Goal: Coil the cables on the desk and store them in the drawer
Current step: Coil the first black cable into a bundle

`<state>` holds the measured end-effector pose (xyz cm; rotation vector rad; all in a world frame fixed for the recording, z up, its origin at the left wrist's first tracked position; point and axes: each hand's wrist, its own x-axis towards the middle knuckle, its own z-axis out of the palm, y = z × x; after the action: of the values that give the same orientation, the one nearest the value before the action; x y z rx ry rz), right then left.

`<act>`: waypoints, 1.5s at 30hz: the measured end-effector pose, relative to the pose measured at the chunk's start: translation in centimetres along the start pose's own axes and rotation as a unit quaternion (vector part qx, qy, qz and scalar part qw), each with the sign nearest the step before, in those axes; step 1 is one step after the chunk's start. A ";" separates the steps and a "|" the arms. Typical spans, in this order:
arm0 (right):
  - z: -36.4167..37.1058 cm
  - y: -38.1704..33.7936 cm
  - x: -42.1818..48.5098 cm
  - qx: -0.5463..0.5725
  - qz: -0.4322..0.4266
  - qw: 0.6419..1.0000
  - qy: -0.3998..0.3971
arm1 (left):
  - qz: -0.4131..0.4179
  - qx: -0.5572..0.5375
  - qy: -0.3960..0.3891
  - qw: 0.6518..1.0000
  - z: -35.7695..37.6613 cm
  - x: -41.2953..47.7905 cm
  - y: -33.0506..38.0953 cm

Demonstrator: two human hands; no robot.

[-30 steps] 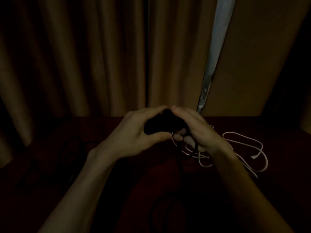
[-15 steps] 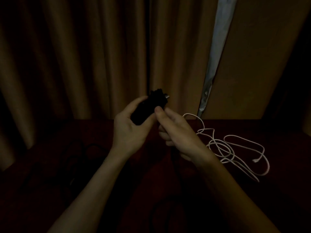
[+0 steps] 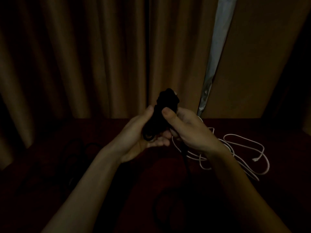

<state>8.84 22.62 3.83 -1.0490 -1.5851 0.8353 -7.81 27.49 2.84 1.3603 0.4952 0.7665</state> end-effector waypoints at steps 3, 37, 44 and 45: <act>0.0 0.4 0.1 0.012 0.007 1.000 -0.012 | 0.013 -0.030 0.020 0.999 0.1 0.4 -0.3; -2.9 3.9 -0.1 0.211 0.042 0.976 0.029 | 0.144 0.214 -0.053 0.965 -0.5 0.0 -1.2; 0.3 4.9 1.2 0.214 0.120 0.963 0.113 | 0.196 0.165 0.098 0.962 -0.9 1.0 -1.9; 0.4 5.0 1.3 0.217 0.125 0.961 0.115 | 0.203 0.171 0.120 0.957 -1.1 1.2 -2.1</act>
<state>9.41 25.74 -0.25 -0.9910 -1.0235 1.1271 -7.33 29.07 0.74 1.7301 0.5635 1.2354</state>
